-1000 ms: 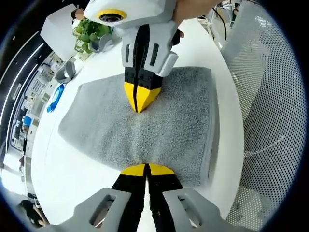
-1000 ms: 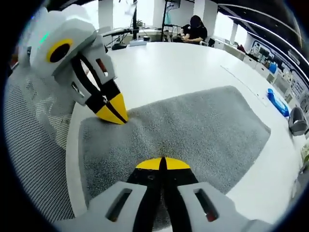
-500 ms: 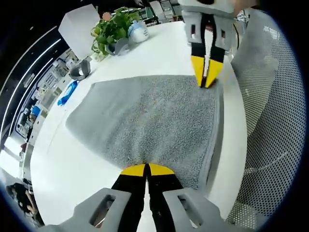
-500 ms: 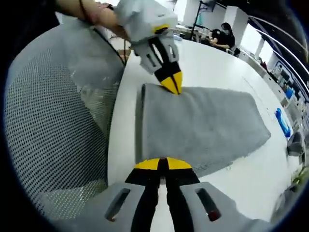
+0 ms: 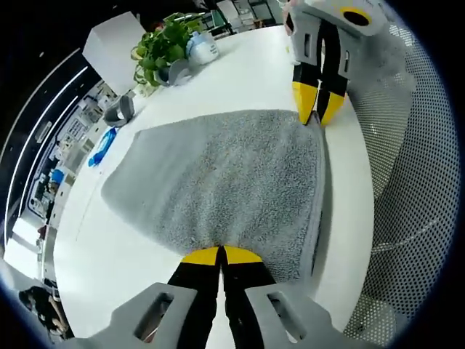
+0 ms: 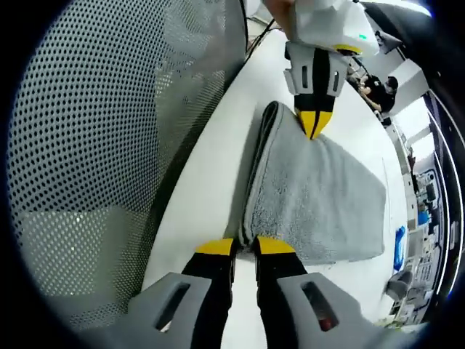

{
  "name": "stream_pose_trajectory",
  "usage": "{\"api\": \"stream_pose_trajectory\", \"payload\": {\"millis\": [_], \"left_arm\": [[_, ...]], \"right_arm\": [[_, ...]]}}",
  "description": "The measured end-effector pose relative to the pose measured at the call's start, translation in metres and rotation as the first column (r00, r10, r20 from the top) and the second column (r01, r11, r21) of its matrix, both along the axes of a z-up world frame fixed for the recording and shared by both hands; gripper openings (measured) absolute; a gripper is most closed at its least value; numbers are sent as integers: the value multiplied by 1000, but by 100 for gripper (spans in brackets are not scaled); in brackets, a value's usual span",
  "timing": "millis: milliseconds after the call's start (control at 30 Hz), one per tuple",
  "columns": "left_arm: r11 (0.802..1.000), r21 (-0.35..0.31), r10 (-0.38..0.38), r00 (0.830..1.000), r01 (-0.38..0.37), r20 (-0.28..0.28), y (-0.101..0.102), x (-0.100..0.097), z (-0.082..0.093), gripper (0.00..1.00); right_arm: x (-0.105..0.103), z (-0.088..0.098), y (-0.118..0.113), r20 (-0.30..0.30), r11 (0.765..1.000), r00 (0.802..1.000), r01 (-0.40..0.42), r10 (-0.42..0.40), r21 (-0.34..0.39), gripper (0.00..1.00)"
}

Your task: Fold the towel on the table until its edges align and the towel forms a compact rectangular stack.

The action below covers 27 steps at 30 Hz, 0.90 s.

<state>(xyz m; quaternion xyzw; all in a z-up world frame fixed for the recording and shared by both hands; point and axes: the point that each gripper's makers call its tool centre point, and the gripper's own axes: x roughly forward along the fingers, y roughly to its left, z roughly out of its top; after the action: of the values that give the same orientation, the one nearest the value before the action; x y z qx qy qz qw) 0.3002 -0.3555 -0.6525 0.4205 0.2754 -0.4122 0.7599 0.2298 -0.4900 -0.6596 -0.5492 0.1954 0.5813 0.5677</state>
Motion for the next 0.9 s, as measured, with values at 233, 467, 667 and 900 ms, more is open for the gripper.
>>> {"api": "stream_pose_trajectory", "payload": {"millis": [233,467,667,900], "left_arm": [[998,40,-46,999,46,24,-2,-1,2,1],[893,-399,-207,977,208,47,-86,-30,65,16],[895,-338,-333,940,292,-69,-119,-65,34,21],[932,-340,-167,981,126,-94,-107,-35,24,8]], "right_arm": [[1,1,-1,-43,997,996,81,-81,11,5],[10,17,1,-375,893,860,425,-348,146,2],[22,43,12,-532,817,756,545,-381,190,2],[24,47,21,-552,830,742,538,-381,150,3]]}}
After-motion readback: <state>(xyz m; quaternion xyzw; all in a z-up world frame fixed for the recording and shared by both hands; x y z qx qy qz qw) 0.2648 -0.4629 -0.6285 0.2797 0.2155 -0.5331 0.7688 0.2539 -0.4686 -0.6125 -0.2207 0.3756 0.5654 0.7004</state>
